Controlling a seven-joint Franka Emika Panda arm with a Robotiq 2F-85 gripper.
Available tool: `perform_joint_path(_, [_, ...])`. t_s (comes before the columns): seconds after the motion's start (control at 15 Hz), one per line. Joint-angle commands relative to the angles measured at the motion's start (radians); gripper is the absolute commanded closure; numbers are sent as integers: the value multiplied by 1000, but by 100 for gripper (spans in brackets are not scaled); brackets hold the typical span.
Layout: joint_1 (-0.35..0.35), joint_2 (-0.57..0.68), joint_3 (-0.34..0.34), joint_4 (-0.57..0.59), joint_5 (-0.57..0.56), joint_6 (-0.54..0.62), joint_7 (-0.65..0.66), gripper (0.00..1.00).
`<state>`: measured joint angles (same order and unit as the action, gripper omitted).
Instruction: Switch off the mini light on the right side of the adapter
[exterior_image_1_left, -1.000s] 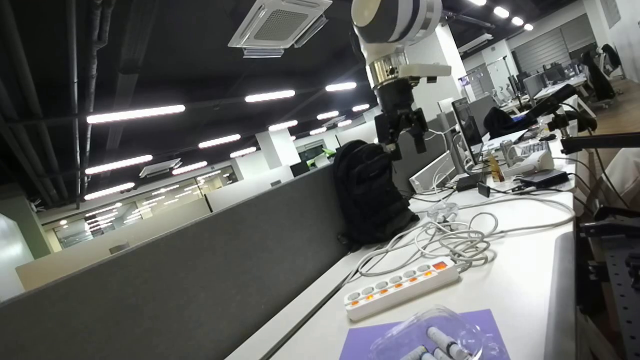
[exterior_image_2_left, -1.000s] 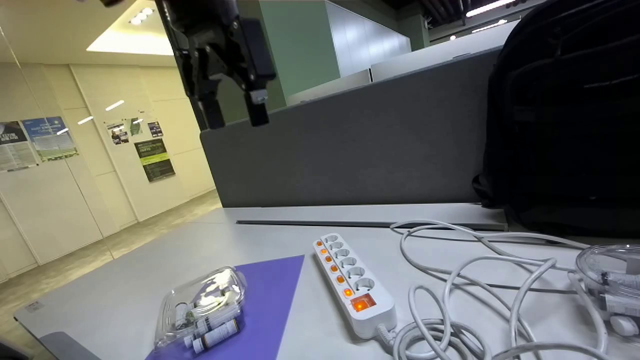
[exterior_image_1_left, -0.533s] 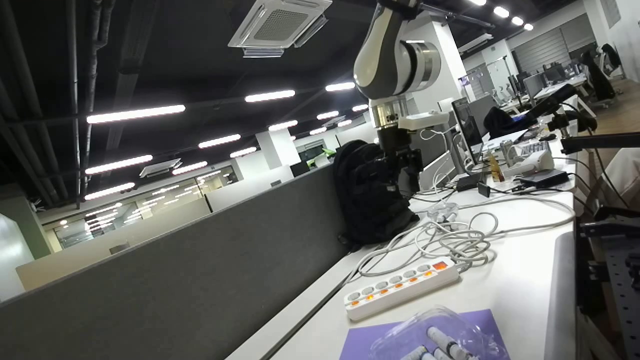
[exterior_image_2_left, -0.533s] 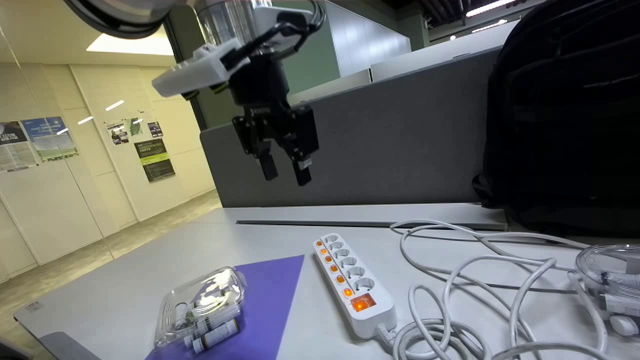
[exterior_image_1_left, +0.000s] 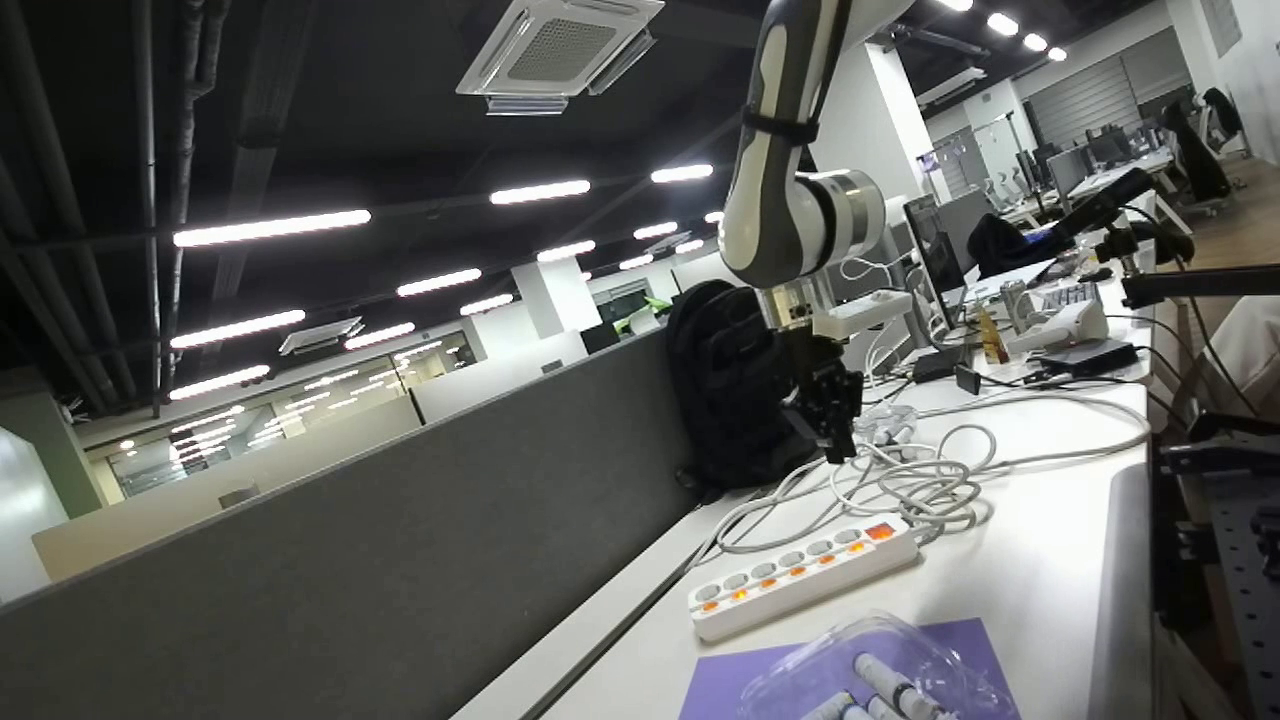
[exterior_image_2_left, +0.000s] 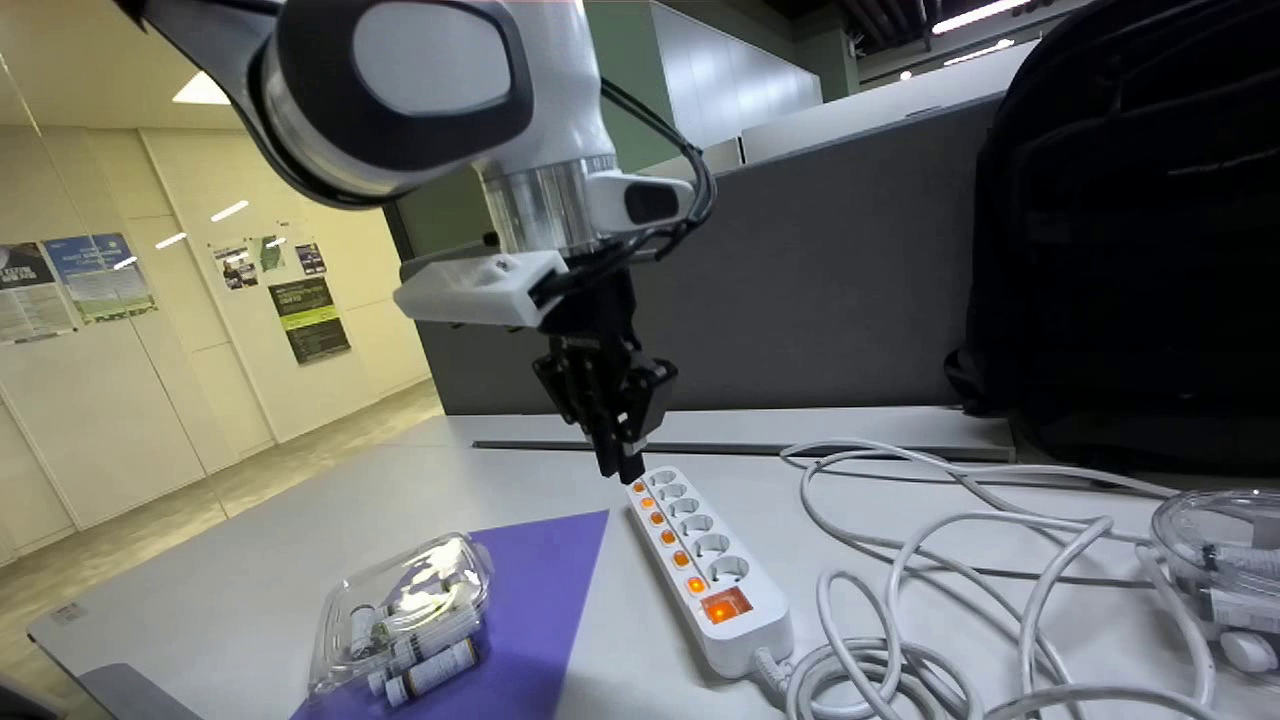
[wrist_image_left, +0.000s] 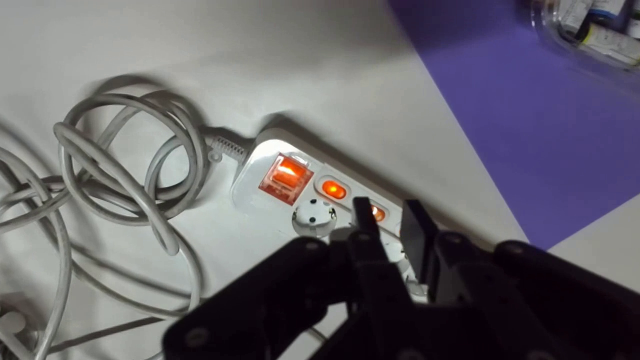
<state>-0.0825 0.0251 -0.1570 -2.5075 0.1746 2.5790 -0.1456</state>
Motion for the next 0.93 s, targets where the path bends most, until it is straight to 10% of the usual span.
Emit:
perform_joint_path(0.0, [-19, 89, 17, 61, -4, -1, 29, 100])
perform_joint_path(0.87, [-24, 156, 18, 54, -57, 141, 73, 100])
